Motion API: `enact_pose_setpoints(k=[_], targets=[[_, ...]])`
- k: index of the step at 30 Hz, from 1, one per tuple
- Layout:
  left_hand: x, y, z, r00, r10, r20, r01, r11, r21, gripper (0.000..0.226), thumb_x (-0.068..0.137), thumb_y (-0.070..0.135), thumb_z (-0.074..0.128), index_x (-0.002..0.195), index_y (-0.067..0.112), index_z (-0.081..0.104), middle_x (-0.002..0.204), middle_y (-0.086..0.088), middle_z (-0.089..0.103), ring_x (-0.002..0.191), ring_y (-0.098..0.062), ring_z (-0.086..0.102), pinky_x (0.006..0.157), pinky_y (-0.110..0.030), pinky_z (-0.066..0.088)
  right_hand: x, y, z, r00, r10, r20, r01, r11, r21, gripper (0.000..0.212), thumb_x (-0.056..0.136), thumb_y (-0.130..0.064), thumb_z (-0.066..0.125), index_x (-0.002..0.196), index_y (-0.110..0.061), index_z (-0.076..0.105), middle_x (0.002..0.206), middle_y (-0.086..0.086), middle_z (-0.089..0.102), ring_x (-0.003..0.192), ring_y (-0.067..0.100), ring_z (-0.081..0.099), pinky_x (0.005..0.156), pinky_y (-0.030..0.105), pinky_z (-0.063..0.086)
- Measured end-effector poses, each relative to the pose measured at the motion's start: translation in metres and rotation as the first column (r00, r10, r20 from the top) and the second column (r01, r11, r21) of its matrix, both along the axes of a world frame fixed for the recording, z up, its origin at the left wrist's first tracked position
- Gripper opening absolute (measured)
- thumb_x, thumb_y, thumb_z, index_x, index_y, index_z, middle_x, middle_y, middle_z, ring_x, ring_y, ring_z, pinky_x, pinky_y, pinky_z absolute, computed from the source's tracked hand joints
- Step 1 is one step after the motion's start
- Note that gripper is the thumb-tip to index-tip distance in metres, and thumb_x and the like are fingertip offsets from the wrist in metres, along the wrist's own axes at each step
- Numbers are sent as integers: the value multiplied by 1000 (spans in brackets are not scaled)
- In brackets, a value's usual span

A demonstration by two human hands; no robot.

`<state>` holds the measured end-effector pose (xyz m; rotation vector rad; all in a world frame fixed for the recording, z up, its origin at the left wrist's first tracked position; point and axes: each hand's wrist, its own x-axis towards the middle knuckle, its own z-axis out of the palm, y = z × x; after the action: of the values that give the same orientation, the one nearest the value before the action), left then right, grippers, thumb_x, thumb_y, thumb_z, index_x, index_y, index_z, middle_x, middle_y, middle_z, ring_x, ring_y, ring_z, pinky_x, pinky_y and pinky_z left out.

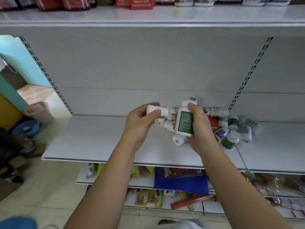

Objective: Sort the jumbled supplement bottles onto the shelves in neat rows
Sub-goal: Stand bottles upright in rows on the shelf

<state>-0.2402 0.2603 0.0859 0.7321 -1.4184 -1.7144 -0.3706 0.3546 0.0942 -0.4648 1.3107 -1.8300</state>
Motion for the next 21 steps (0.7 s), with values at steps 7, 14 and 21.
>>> enact_pose_setpoints(k=[7,14,21], targets=[[23,28,50,976,-21,-218,27,999,25,22,100,23,50,83,18,62,77,2,68,88,-23,64,76,-36,51,34,26,53,976,11,-219,-21,999,-45,10,99,-30,49,103,-22,54,90,12,65,68,22,67,70,43,56],[44,48,78,990,-121,-78,111,987,-114,21,94,39,45,84,21,50,60,3,51,53,-11,38,43,-21,26,53,53,78,988,-48,-147,40,998,-58,18,97,-31,48,103,-14,53,77,6,64,59,18,64,60,36,55],[40,84,87,945,-304,-120,293,951,-103,6,100,17,49,96,13,49,71,-2,61,64,-18,62,44,-23,44,51,97,85,982,-168,-83,154,977,-146,19,95,-25,47,103,-9,54,78,7,63,62,18,63,54,31,52]])
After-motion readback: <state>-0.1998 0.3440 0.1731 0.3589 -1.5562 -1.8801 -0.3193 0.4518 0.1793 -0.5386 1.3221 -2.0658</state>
